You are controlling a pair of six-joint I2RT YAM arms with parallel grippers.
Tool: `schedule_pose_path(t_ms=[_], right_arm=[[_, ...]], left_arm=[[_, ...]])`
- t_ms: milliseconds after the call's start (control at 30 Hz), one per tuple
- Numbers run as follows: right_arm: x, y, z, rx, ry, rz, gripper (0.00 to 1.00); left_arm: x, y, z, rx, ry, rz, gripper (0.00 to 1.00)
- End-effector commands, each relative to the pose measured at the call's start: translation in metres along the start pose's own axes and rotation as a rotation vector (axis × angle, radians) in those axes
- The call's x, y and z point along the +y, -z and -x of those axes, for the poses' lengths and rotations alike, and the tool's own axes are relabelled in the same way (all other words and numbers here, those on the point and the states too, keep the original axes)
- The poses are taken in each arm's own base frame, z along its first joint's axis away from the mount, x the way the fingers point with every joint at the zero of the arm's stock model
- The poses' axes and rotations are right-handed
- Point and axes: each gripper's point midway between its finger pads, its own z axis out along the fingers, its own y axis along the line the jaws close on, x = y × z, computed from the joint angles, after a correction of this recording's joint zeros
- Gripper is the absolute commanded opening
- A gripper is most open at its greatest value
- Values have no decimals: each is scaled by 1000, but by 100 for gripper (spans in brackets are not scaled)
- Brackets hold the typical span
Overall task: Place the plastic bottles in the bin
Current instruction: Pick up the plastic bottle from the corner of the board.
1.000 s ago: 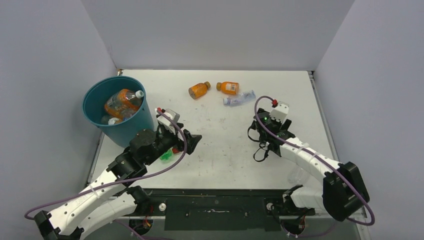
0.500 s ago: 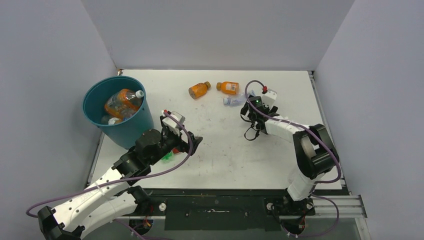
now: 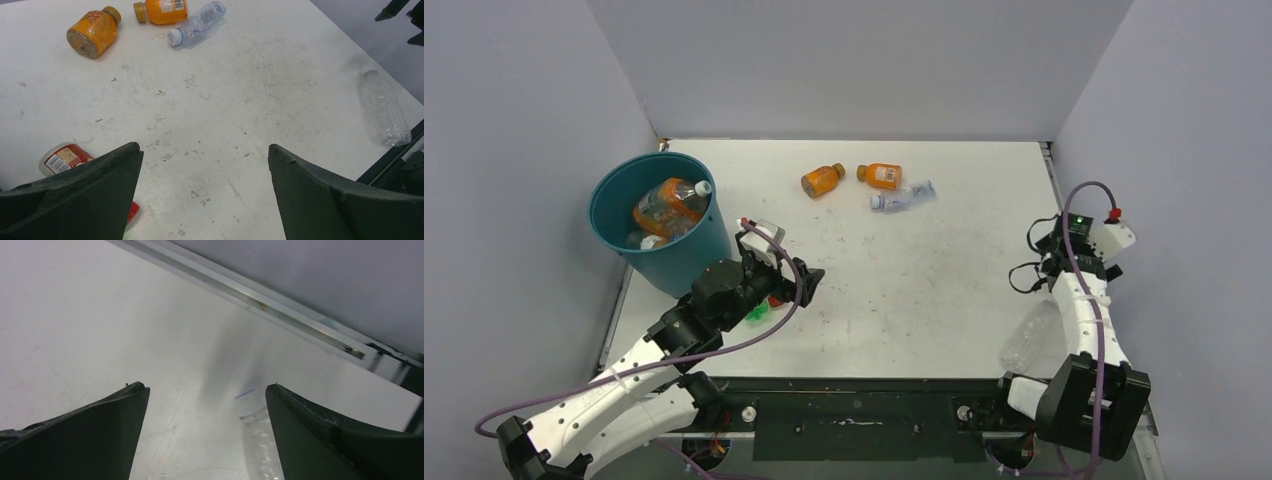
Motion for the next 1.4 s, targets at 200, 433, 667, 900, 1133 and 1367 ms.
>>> schedule_pose_path(t_ms=[200,433,667,900,1133,1367], right_arm=[[-76,13,-42,259,103,-186,90],[-75,15,-60,354,103,-171,90],[-77,6,-84,414,140,-225,90],[-73,-2,-108,448,183,-218,90],[-66,-5,-141,492,220,-212,90],[-61,-8,-145,487,243,-165,91]], left_arm=[[-23,15,39,-112,47,-121,96],[-29,13,38,-94,58,-150,96],[-18,12,42,-109,69,-120,96],[-17,4,35,-79,83,-123,96],[-13,4,32,-81,72,-112,96],[-11,2,31,-79,65,-99,96]])
